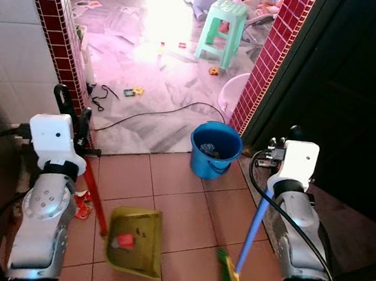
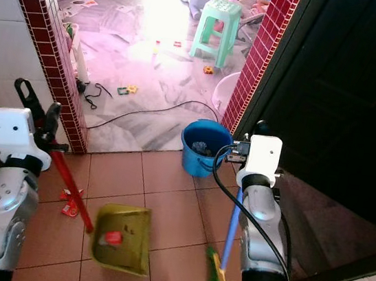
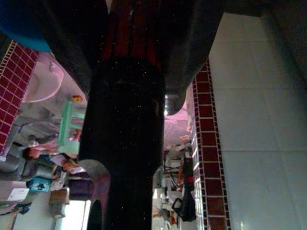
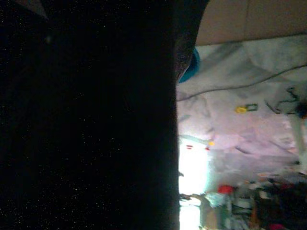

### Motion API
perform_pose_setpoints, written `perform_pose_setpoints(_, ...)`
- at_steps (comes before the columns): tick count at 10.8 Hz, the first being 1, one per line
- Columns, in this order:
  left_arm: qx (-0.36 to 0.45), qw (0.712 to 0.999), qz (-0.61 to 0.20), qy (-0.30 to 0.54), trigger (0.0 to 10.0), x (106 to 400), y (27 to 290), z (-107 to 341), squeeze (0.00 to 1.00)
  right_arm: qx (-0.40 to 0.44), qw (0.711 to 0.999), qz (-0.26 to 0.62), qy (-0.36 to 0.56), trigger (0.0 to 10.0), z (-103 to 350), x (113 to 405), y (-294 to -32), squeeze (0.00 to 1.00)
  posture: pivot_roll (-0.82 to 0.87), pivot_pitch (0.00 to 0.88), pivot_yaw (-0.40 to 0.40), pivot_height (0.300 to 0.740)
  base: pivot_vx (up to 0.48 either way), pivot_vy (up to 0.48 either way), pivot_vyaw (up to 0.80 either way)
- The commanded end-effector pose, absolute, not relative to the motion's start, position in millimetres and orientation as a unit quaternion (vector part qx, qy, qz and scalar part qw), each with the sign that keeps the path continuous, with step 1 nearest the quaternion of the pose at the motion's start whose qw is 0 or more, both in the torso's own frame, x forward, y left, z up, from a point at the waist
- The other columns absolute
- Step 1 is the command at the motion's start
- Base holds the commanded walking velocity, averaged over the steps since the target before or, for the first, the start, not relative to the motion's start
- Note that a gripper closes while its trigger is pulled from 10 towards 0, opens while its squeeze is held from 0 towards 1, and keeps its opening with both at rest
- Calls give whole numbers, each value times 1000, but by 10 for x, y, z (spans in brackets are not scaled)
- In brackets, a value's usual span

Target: Sweep floor

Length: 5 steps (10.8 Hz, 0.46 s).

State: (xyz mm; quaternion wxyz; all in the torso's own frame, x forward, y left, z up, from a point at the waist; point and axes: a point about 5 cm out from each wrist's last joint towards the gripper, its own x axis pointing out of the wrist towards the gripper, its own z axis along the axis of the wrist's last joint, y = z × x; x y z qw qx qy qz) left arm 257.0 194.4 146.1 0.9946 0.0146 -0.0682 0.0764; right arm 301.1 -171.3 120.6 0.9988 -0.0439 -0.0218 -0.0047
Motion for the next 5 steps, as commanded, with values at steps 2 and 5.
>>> perform_pose_setpoints(2,15,993,66,-102,10000,2548,1903,1633,0,-29,998,10,-62,10000,1356,3011,-1651,0,-6,2,-46,740,0,0,0)
perform_pose_setpoints(5,10,993,58,-101,10000,2582,1874,1654,0,-24,997,19,-68,10000,1383,3012,-1594,0,-8,0,-38,740,0,-215,0)
